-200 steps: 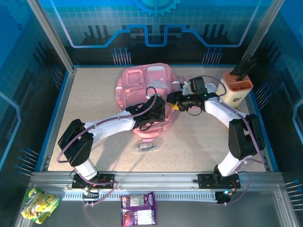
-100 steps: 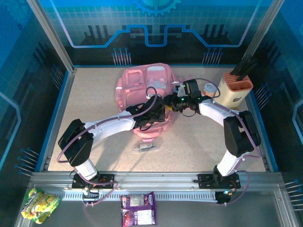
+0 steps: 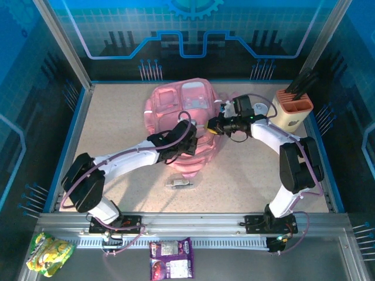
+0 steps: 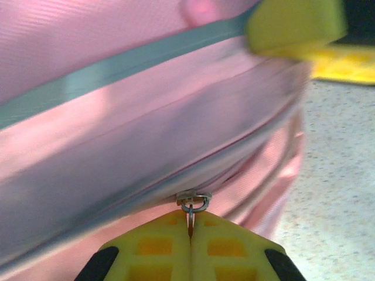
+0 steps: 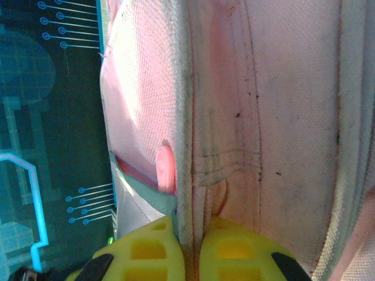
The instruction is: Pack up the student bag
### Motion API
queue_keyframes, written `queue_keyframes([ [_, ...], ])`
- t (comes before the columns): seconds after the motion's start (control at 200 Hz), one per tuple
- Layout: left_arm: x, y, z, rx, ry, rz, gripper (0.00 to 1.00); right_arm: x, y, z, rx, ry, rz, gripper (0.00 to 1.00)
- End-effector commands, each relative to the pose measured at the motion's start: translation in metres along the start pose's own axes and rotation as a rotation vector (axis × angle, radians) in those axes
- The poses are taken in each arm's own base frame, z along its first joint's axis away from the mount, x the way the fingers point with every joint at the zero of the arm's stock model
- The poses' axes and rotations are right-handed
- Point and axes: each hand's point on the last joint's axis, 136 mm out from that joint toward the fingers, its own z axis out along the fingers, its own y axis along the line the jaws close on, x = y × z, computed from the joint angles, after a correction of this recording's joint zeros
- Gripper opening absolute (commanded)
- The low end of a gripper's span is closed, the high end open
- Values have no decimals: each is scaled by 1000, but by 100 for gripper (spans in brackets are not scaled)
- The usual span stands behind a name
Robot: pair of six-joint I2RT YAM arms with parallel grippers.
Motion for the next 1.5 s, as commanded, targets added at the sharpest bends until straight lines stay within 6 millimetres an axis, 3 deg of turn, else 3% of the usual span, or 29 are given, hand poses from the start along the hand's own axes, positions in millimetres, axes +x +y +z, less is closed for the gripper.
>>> queue_keyframes([
  [0.0,14,50,-8,-130,27,62,0,-35,1,-26,9,-60,-60,0],
  [0.075,16,59,-6,-117,17,42,0,-41,0,-28,32,-62,-65,0],
  [0.14,12,54,-6,-87,0,21,0,-40,1,-24,38,-54,-67,1],
  [0.265,1,27,-2,14,-13,-8,0,-25,9,-11,26,-24,-85,25],
  [0.34,-9,9,0,53,-39,-11,0,-12,11,-5,31,-13,-85,49],
  [0.39,-14,-1,1,71,-55,-8,0,-5,11,-3,38,-10,-85,58],
  [0.51,-19,-20,5,119,-64,2,0,8,1,-4,51,-32,-27,68],
  [0.635,-22,-29,6,145,-68,3,0,21,6,-3,27,-63,-3,70],
  [0.77,-23,-34,9,159,-66,3,0,19,6,1,43,-108,-7,58],
  [0.955,-18,-21,4,96,-49,28,0,0,-7,6,80,-123,-11,29],
  [1.046,-11,-16,0,84,-33,72,0,-12,-13,2,104,-134,-27,11],
  [1.151,0,-1,-7,28,-12,151,0,-28,-17,-9,126,-155,-59,0],
  [1.346,9,36,-15,-104,-28,281,0,-54,-20,-29,143,-186,-106,0],
  [1.496,-6,89,-2,-188,-27,159,0,-53,-15,-23,101,-150,-100,0],
])
